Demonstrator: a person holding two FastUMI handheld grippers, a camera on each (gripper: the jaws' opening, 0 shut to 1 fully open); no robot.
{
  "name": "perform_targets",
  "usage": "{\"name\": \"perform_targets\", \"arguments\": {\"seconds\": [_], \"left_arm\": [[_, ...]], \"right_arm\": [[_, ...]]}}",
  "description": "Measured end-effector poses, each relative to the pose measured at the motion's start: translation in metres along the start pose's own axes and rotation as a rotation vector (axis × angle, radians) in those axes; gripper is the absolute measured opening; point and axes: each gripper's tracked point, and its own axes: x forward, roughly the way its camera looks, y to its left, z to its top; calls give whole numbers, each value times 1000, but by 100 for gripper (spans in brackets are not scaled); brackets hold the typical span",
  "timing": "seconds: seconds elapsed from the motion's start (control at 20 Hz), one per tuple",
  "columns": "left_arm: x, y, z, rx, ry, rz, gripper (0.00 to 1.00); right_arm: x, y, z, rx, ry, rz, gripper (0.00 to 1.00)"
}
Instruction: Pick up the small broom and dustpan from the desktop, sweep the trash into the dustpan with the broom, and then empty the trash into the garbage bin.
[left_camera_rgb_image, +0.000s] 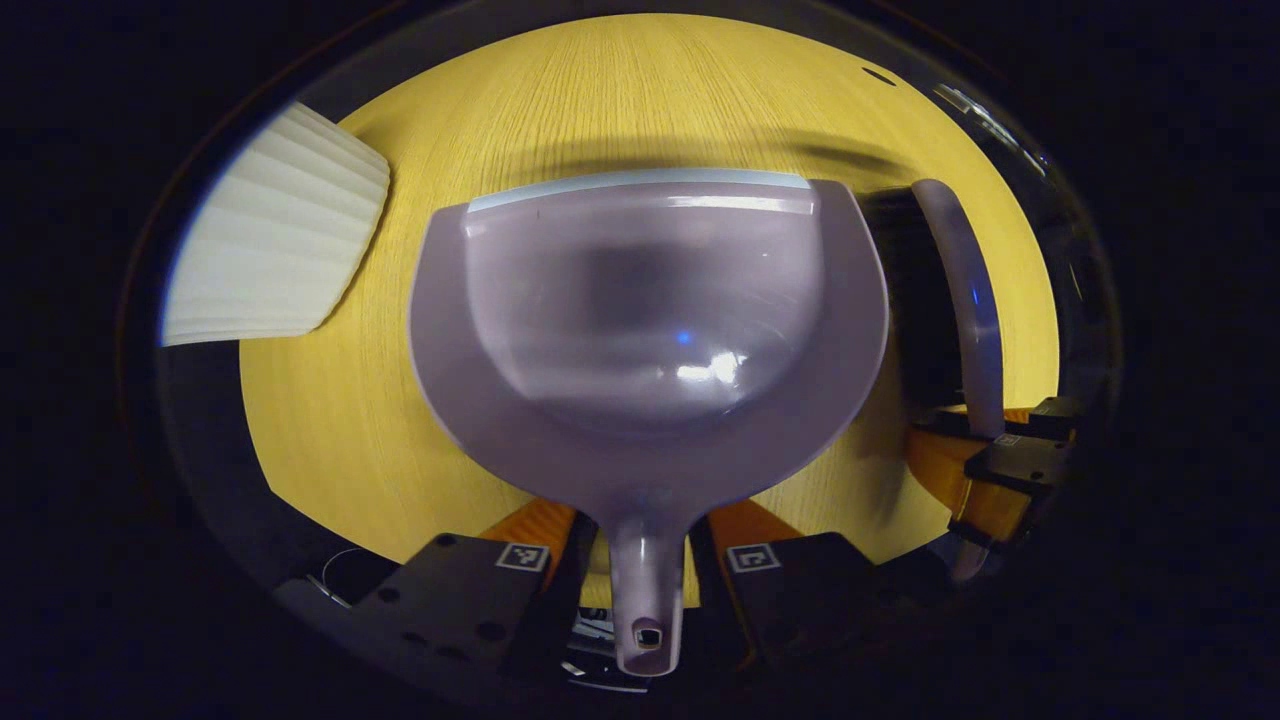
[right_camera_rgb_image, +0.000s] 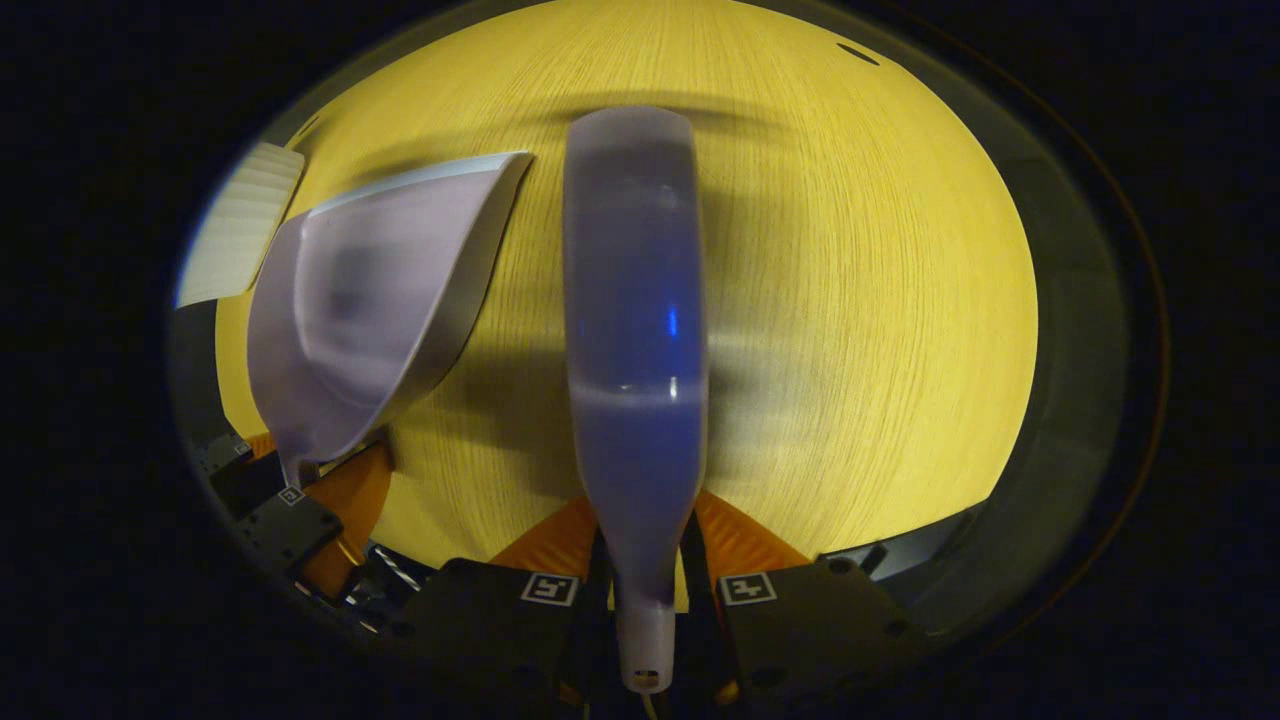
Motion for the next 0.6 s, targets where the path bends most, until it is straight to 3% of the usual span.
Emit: {"name": "perform_targets", "arguments": {"seconds": [0.05,0.15,0.2,0.4,0.6], "left_arm": [[-1,-2,-4,6,15,-9,57],[-1,-4,-8,7,33,-19,71],[0,-6,-7,-1,22,-31,84],[-5,-17,-15,-15,30,-88,84],[-17,-14,-20,-15,-21,-85,84]], "right_arm": [[1,0,-2,-1,5,-1,37],[-1,0,-3,6,5,-7,78],[0,2,-2,12,1,-4,99],[-6,0,-2,17,-23,-8,100],[-19,-4,-4,16,-66,-6,100]]}}
